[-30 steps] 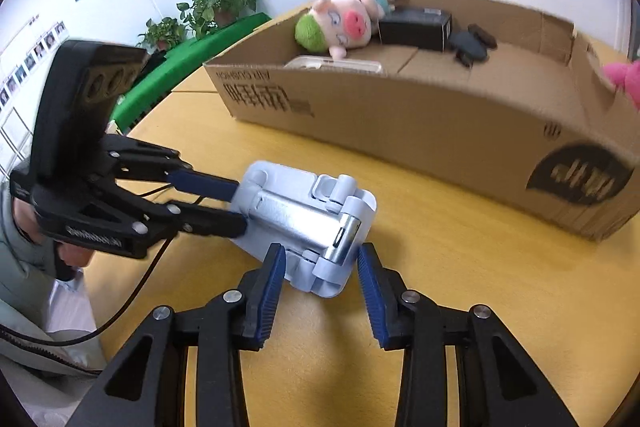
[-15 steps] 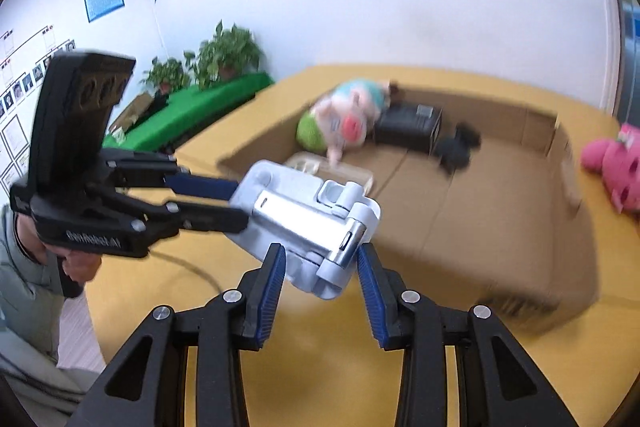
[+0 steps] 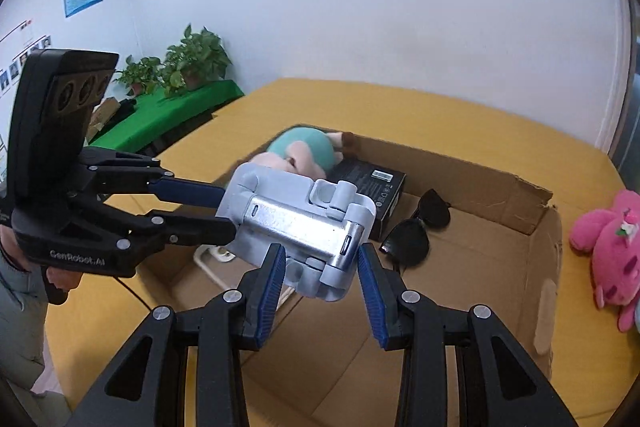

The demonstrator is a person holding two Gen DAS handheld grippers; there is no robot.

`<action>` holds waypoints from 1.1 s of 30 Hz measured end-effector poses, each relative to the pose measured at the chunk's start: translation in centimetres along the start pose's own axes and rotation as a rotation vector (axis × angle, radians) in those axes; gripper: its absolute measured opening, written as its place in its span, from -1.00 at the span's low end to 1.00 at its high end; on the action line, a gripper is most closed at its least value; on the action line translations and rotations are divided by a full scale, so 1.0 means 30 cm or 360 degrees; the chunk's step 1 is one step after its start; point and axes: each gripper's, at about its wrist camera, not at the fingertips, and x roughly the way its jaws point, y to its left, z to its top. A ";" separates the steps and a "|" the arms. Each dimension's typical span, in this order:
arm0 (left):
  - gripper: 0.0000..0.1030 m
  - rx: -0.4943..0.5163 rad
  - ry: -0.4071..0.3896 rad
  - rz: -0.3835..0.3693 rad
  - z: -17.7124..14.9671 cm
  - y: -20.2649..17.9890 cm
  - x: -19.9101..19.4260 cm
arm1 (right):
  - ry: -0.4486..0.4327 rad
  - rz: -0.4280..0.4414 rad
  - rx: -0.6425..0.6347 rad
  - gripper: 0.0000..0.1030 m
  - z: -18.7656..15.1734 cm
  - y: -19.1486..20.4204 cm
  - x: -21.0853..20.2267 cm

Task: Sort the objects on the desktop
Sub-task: 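Carry the phone stand into the box and lower it beside the black box, then open both grippers to release the phone stand and withdraw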

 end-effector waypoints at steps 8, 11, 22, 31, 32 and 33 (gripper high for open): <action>-0.35 -0.0137 0.0215 0.0013 0.019 0.152 0.219 | 0.0333 0.0108 0.0135 -0.27 0.025 -0.139 0.326; -0.42 -0.0202 0.0307 0.0007 0.012 0.188 0.283 | 0.0469 0.0175 0.0221 -0.26 -0.016 -0.165 0.425; -0.66 -0.0253 0.0515 -0.0013 -0.014 0.192 0.367 | 0.0640 0.0183 0.0319 -0.25 -0.051 -0.212 0.544; -0.68 -0.0262 0.0494 0.0079 -0.033 0.172 0.323 | 0.0688 0.0219 0.0311 -0.22 -0.069 -0.163 0.554; -0.67 -0.0241 0.0426 0.0118 -0.031 0.166 0.280 | 0.0646 0.0193 0.0329 -0.16 -0.067 -0.173 0.521; -0.67 -0.0220 0.0347 0.0154 -0.030 0.159 0.231 | 0.0603 0.0163 0.0343 0.08 -0.060 -0.185 0.490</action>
